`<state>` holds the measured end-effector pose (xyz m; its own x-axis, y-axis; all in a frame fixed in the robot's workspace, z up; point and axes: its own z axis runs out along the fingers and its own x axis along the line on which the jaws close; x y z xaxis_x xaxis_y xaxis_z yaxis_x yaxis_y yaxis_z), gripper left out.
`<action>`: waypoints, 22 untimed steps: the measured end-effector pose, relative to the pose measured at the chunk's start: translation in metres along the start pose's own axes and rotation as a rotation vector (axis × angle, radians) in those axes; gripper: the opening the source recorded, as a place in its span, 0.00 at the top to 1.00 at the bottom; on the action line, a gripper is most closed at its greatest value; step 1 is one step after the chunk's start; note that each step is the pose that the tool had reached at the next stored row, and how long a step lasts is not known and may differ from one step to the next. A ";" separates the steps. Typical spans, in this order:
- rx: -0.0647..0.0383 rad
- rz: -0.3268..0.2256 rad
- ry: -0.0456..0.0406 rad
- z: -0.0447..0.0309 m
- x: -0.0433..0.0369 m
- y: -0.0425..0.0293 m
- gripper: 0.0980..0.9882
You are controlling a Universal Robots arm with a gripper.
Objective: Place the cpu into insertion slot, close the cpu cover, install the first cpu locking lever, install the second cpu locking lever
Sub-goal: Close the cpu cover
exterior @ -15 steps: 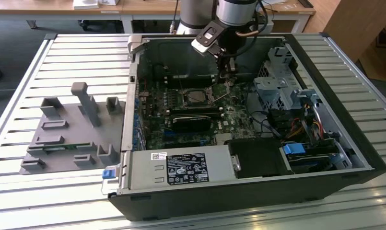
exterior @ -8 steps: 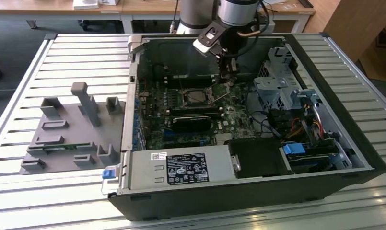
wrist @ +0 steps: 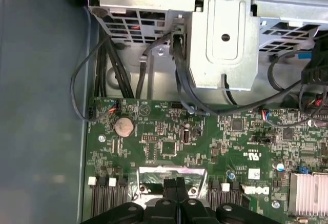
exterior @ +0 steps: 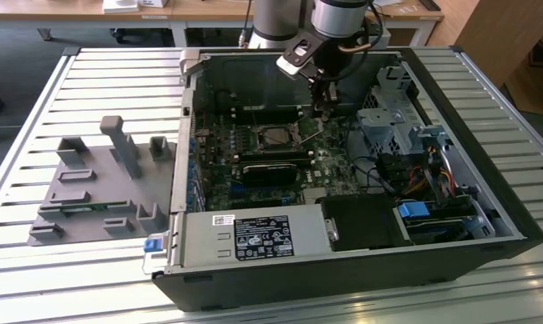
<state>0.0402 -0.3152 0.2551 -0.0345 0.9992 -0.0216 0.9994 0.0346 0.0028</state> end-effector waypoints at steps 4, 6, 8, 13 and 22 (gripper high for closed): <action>0.001 0.003 -0.0011 0.0008 0.0003 0.0034 0.99; 0.001 0.003 -0.0010 0.0014 0.0006 0.0059 0.99; 0.002 0.003 -0.0015 0.0019 0.0009 0.0087 0.99; 0.005 0.003 -0.0028 0.0028 0.0018 0.0161 0.99; 0.006 -0.007 -0.0034 0.0045 0.0023 0.0231 0.99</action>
<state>0.0632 -0.3122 0.2506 -0.0412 0.9988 -0.0249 0.9991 0.0411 -0.0038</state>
